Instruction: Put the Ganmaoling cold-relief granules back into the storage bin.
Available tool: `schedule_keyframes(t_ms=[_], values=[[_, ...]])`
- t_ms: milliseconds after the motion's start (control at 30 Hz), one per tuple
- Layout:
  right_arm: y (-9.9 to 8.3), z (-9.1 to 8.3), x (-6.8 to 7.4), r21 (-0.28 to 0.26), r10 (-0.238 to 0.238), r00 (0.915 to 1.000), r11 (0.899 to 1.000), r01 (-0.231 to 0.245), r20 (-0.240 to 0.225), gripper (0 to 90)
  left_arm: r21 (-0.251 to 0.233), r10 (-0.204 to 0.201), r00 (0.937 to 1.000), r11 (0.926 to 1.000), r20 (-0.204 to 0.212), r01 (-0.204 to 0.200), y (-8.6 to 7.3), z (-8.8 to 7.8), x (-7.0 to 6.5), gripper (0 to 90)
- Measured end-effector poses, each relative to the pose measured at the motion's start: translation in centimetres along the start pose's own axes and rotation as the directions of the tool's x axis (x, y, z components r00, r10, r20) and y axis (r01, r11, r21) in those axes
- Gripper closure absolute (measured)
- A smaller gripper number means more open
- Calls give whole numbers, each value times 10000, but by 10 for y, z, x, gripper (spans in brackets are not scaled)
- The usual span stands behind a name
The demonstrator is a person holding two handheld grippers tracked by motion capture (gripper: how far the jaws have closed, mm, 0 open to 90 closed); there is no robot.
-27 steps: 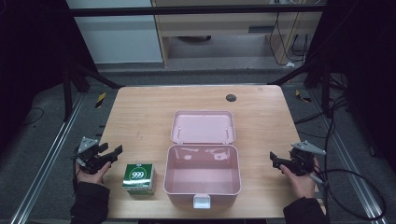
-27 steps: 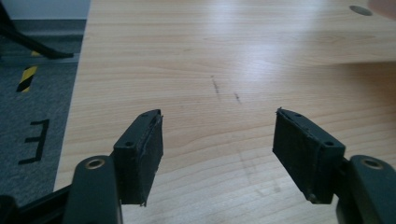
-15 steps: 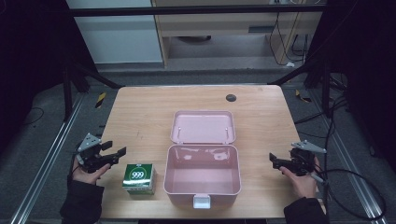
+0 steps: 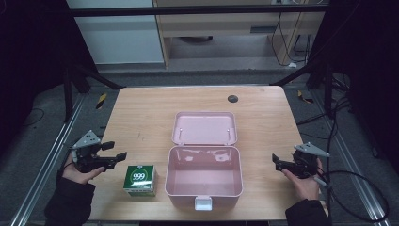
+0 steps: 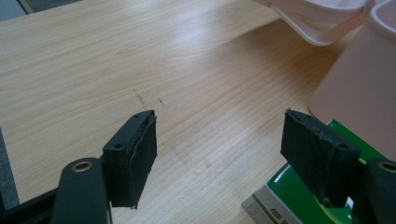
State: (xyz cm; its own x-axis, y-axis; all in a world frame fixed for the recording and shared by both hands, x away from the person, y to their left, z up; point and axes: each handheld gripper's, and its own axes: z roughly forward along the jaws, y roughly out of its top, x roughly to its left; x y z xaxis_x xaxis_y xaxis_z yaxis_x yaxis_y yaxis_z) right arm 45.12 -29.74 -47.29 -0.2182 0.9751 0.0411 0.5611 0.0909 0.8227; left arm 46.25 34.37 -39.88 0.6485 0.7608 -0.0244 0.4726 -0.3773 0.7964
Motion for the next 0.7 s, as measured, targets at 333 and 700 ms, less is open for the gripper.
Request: schedule_keyframes(t_ms=[333,700], values=[[-2,3,0,293,-59,9999,9996,56,85,40,768,1409,9835,9857,1132,-1501,19,-9,-11,218],[-4,7,0,446,-392,9992,9982,388,75,40,1496,2961,9234,9293,2441,-3376,26,-5,-26,160]])
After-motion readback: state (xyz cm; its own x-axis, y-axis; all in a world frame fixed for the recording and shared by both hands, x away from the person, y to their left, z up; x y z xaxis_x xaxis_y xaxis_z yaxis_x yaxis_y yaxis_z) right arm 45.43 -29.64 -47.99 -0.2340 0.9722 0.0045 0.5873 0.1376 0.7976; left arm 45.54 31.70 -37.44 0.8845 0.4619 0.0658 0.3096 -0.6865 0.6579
